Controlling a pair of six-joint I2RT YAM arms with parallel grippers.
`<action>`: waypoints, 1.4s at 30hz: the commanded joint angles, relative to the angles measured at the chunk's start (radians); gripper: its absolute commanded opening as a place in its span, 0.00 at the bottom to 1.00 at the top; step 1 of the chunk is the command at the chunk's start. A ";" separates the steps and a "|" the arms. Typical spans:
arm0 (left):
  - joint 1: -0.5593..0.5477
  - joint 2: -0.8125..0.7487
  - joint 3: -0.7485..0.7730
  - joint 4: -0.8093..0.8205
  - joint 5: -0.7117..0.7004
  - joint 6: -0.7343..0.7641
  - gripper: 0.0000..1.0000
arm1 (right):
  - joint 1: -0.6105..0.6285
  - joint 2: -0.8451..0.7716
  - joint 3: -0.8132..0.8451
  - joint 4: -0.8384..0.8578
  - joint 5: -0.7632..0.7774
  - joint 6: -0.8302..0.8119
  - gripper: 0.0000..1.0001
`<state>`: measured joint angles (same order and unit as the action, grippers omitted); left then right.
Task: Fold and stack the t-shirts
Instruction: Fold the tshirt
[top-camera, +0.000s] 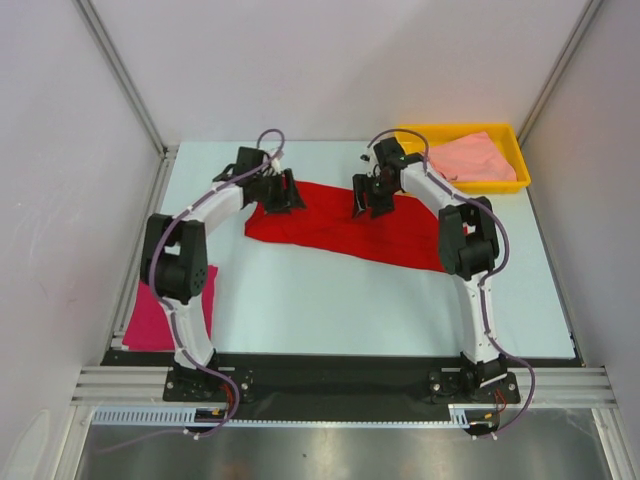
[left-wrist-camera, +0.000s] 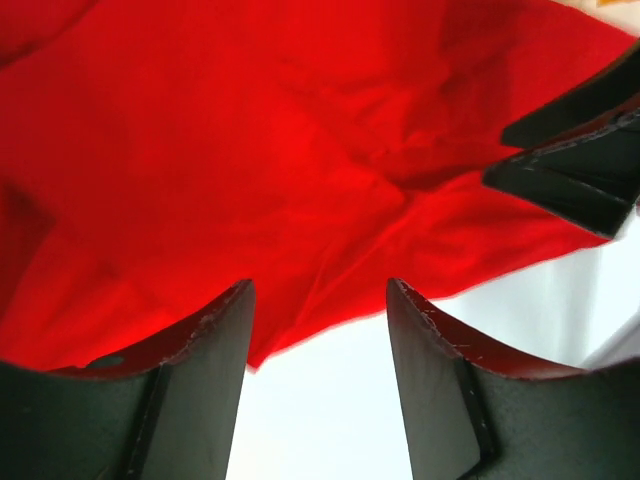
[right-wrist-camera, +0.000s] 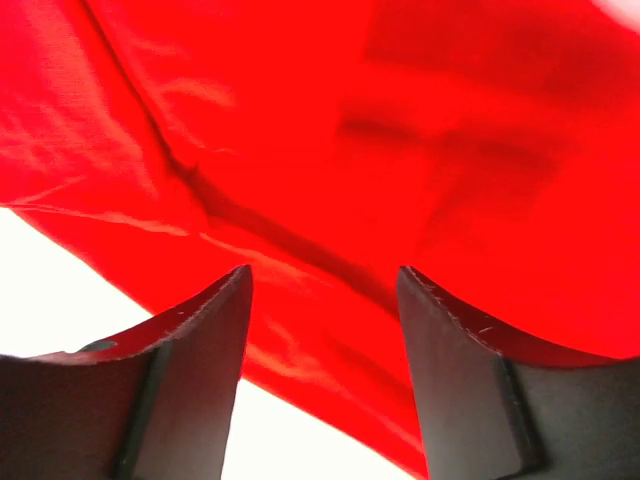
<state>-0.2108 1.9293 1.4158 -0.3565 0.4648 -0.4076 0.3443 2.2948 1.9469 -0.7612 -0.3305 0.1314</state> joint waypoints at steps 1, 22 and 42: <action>-0.113 0.022 0.124 -0.036 -0.130 0.182 0.61 | -0.036 -0.047 0.040 -0.046 0.004 0.115 0.63; -0.473 0.244 0.348 -0.199 -0.658 0.517 0.47 | -0.485 -0.629 -0.601 -0.083 -0.094 0.183 0.64; -0.483 0.320 0.420 -0.164 -0.687 0.553 0.33 | -0.527 -0.555 -0.602 -0.030 0.050 0.277 0.58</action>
<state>-0.6849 2.2459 1.7908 -0.5350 -0.2321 0.1253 -0.1581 1.7073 1.3186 -0.8253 -0.3840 0.3737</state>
